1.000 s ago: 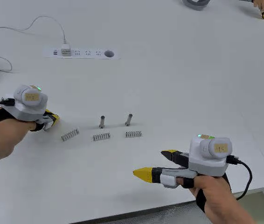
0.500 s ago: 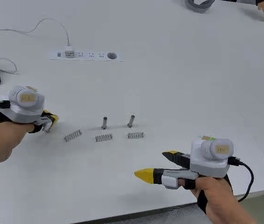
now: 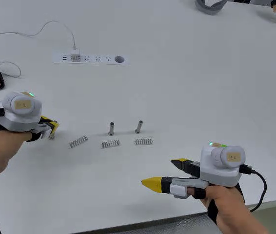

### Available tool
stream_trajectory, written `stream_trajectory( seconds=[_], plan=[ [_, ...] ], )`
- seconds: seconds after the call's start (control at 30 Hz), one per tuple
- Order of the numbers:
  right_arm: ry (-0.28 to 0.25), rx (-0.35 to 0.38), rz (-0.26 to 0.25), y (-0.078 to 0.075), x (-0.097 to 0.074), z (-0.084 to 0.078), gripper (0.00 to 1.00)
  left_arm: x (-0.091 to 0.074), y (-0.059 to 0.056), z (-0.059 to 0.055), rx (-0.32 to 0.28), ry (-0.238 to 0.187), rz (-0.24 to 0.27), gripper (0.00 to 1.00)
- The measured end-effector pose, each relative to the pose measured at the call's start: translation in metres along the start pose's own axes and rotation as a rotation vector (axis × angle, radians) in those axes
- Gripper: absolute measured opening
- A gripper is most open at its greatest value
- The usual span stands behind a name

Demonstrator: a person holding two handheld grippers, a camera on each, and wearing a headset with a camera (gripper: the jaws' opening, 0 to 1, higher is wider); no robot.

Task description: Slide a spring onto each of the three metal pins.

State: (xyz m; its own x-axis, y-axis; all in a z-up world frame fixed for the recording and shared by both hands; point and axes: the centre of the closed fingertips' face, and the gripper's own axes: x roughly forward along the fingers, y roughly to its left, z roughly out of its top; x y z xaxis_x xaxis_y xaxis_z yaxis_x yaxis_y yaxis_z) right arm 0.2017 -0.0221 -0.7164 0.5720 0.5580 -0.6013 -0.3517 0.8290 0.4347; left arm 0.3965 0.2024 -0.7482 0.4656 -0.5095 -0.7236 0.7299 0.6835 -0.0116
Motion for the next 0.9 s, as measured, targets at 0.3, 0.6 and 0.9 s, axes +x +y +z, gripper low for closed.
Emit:
stream_trajectory(
  seconds=[0.3,0.6,0.9],
  plan=[
    [-0.004,-0.001,-0.001,0.0,-0.001,0.001,0.84,-0.008,0.0,-0.003,-0.009,-0.005,0.01,0.07],
    [-0.003,-0.006,0.001,0.001,-0.001,0.002,0.84,-0.012,0.0,-0.006,-0.004,-0.008,0.015,0.07],
    [0.003,-0.009,0.004,0.003,-0.001,0.0,0.84,-0.012,-0.001,-0.008,0.004,-0.01,0.017,0.08]
  ],
)
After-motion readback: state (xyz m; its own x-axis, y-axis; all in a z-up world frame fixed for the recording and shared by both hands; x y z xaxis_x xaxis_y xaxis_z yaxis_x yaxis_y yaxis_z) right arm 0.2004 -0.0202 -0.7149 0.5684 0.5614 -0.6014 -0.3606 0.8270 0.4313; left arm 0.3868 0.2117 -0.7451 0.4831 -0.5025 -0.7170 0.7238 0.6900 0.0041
